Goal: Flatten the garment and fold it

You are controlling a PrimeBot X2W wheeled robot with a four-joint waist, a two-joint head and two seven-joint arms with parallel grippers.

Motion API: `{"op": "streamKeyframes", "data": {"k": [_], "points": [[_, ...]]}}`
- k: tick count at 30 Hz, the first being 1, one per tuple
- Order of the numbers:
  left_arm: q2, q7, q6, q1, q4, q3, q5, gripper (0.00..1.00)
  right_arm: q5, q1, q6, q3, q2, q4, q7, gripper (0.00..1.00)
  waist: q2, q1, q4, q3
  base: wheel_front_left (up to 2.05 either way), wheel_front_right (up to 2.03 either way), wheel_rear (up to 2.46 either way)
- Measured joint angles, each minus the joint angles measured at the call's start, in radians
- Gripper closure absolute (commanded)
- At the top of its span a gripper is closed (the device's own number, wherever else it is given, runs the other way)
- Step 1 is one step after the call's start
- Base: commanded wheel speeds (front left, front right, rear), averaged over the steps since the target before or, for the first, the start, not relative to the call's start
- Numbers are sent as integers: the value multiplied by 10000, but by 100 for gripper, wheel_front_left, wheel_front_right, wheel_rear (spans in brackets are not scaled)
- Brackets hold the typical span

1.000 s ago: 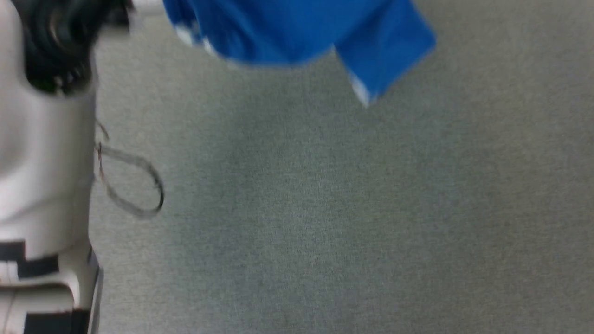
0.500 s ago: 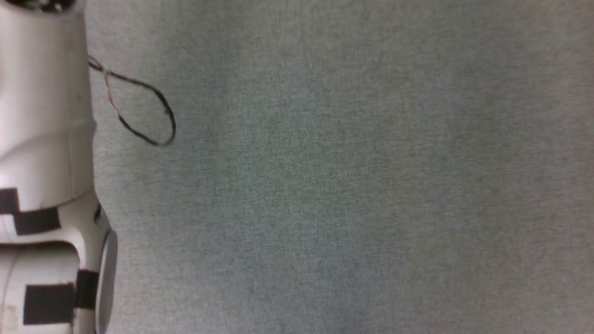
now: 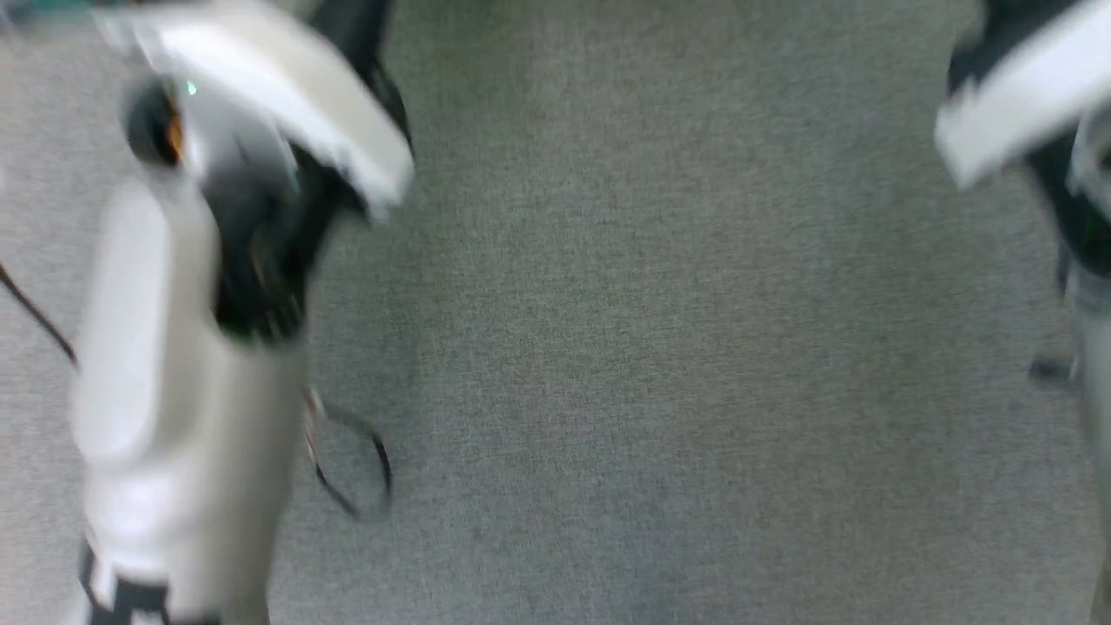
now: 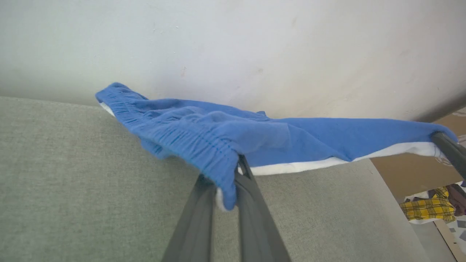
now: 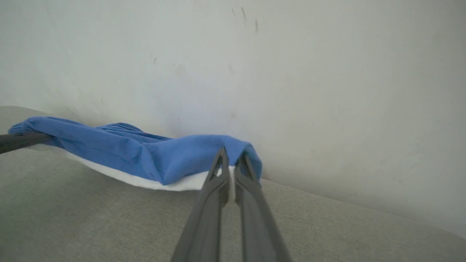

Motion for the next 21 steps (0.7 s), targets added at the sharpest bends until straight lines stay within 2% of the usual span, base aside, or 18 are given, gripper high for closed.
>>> {"op": "streamKeyframes", "data": {"k": [5, 9, 13, 21], "points": [[-161, -349, 15, 2359, -1198, -240, -58, 100, 224, 2638, 0, -589, 337, -1467, 92, 100, 0, 0, -28, -658, 0, 0, 0], [-219, -617, 102, 4201, -1716, -420, -113, 100, 251, 4612, -8, -1087, 658, -2117, 90, 100, 0, -1, -47, -1186, 0, 0, 0], [-92, -702, 86, 6006, -2029, -740, -150, 100, 383, 6581, -8, -1661, 1095, -2359, 213, 100, 0, -1, -75, -1770, 0, 0, 0], [128, -796, 79, 8144, -2082, -782, -523, 100, 587, 8916, -8, -2134, 1586, -2426, 583, 100, 1, 0, -23, -2596, 0, 0, 0]]}}
